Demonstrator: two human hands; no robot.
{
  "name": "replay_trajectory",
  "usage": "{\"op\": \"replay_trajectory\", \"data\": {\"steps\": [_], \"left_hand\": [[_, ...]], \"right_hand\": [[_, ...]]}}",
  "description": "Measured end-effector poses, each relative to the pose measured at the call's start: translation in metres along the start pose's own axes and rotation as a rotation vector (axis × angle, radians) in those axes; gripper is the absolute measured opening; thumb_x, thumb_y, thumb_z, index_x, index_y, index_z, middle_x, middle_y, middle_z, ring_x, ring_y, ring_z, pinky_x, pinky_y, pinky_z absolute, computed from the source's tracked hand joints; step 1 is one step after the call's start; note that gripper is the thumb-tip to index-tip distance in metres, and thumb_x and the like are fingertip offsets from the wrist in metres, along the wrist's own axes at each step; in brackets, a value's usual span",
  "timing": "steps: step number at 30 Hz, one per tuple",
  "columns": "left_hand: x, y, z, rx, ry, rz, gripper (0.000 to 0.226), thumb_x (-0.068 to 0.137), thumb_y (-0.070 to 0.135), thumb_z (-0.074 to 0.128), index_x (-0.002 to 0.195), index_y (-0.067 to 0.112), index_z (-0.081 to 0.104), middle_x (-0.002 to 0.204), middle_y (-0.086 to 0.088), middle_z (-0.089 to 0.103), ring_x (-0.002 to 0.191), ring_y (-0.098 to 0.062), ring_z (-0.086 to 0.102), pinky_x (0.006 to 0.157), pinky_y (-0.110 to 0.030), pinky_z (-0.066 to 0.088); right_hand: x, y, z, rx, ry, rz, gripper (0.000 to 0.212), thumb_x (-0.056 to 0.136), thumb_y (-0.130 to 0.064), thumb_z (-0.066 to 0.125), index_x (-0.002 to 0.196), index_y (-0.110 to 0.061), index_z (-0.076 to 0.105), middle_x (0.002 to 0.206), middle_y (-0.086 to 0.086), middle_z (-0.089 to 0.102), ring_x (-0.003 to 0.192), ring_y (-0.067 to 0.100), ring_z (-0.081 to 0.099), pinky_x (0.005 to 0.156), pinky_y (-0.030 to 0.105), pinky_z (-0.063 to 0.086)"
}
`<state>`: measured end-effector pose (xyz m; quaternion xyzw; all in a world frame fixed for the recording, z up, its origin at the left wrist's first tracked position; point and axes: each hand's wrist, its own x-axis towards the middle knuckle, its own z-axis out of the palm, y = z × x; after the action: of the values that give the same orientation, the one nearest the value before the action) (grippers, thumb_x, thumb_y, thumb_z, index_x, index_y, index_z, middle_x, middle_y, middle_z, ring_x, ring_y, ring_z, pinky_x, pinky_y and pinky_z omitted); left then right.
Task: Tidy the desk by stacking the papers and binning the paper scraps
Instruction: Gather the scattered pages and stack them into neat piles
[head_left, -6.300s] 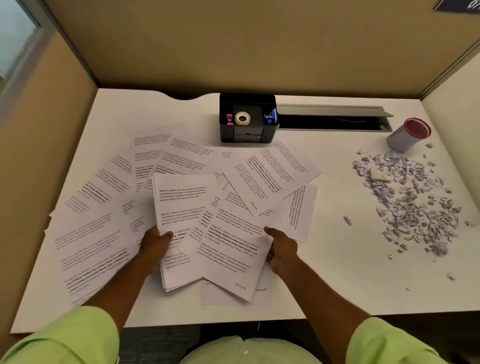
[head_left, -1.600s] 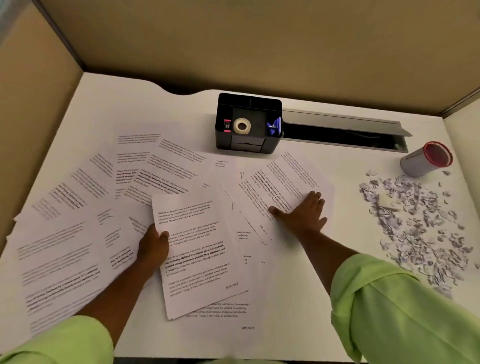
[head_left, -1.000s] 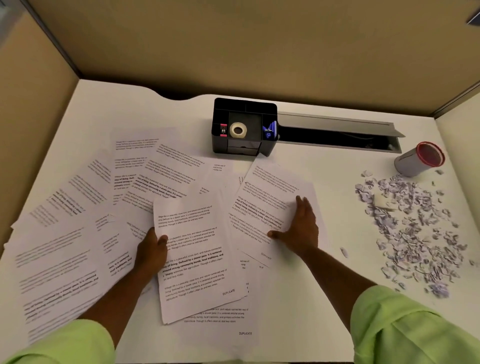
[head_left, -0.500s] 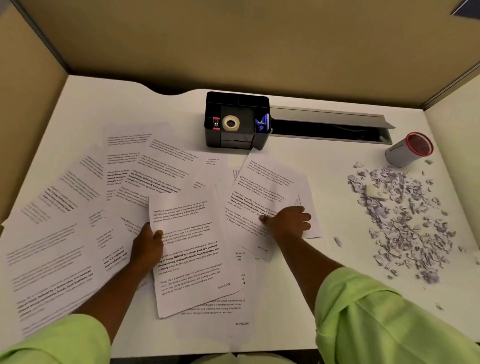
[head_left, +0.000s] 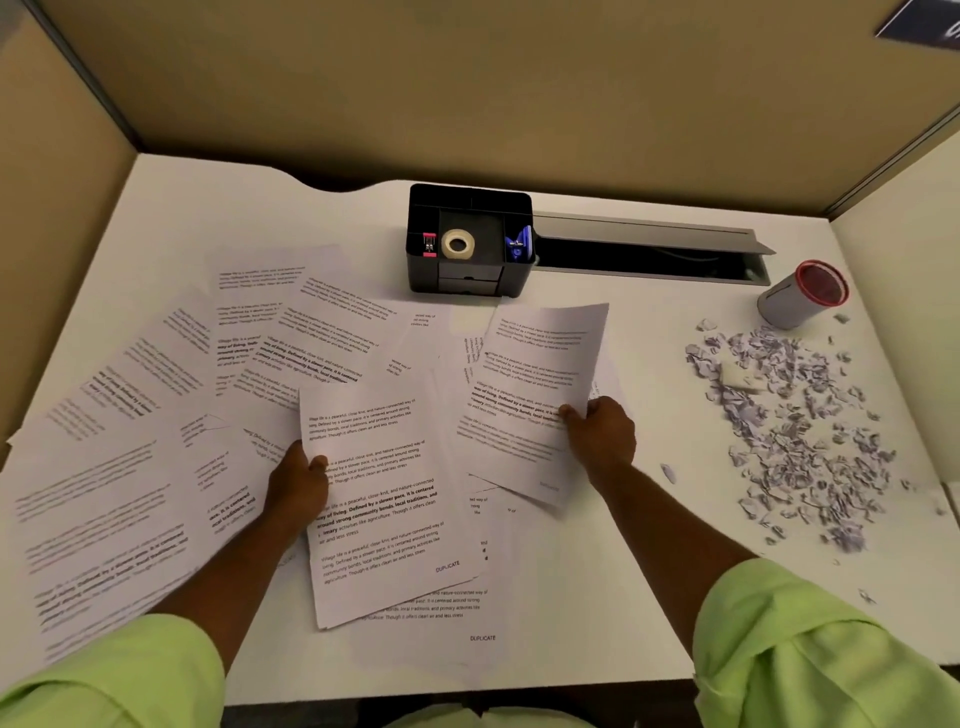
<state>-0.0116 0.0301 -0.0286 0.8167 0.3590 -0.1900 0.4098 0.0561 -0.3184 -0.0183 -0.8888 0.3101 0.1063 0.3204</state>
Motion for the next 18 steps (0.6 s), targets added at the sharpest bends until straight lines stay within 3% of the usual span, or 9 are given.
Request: {"op": "replay_trajectory", "data": {"steps": [3, 5, 8, 11, 15, 18], "left_hand": [[-0.001, 0.001, -0.001, -0.008, 0.001, 0.007, 0.033, 0.103, 0.013, 0.042, 0.136, 0.005, 0.044, 0.135, -0.019, 0.054, 0.121, -0.037, 0.053, 0.088, -0.039, 0.047], [-0.002, 0.0, -0.001, -0.008, 0.006, 0.013, 0.033, 0.103, 0.013, 0.043, 0.135, 0.005, 0.045, 0.136, -0.019, 0.054, 0.122, -0.038, 0.053, 0.091, -0.041, 0.047], [-0.005, 0.001, 0.0, -0.014, 0.01, 0.012, 0.033, 0.103, 0.012, 0.042, 0.136, 0.005, 0.045, 0.136, -0.019, 0.054, 0.122, -0.038, 0.053, 0.094, -0.042, 0.046], [-0.007, 0.001, 0.002, -0.011, 0.02, 0.004, 0.034, 0.103, 0.013, 0.042, 0.137, 0.007, 0.044, 0.137, -0.018, 0.053, 0.123, -0.038, 0.053, 0.094, -0.042, 0.047], [-0.009, 0.0, 0.004, -0.001, 0.028, 0.003, 0.035, 0.103, 0.013, 0.042, 0.137, 0.007, 0.043, 0.137, -0.019, 0.053, 0.122, -0.038, 0.053, 0.091, -0.041, 0.047], [-0.009, -0.001, 0.004, 0.004, 0.028, 0.004, 0.035, 0.103, 0.013, 0.042, 0.138, 0.007, 0.042, 0.137, -0.018, 0.053, 0.122, -0.037, 0.053, 0.09, -0.04, 0.047]], "right_hand": [[0.012, -0.001, -0.029, 0.147, 0.084, -0.003, 0.011, 0.087, -0.021, 0.07, 0.096, -0.014, 0.066, 0.095, 0.005, 0.071, 0.095, 0.032, 0.068, 0.078, 0.03, 0.047], [0.025, -0.005, -0.053, 0.14, 0.119, -0.068, 0.017, 0.086, -0.014, 0.069, 0.103, -0.013, 0.07, 0.102, 0.009, 0.073, 0.096, 0.031, 0.068, 0.08, 0.03, 0.048], [0.052, -0.017, -0.091, 0.011, 0.119, -0.177, 0.021, 0.087, -0.012, 0.066, 0.108, -0.012, 0.072, 0.105, 0.013, 0.074, 0.096, 0.033, 0.068, 0.081, 0.037, 0.053], [0.073, -0.037, -0.118, -0.164, 0.005, -0.27, 0.016, 0.09, -0.01, 0.064, 0.103, -0.014, 0.073, 0.099, 0.01, 0.07, 0.089, 0.031, 0.064, 0.074, 0.034, 0.045], [0.086, -0.058, -0.122, -0.392, -0.118, -0.417, 0.01, 0.093, -0.01, 0.061, 0.093, -0.018, 0.067, 0.101, 0.009, 0.07, 0.09, 0.032, 0.065, 0.071, 0.035, 0.047], [0.091, -0.07, -0.117, -0.28, -0.017, -0.378, 0.015, 0.094, -0.013, 0.058, 0.103, -0.017, 0.07, 0.103, 0.008, 0.069, 0.092, 0.032, 0.066, 0.076, 0.039, 0.053]]}}
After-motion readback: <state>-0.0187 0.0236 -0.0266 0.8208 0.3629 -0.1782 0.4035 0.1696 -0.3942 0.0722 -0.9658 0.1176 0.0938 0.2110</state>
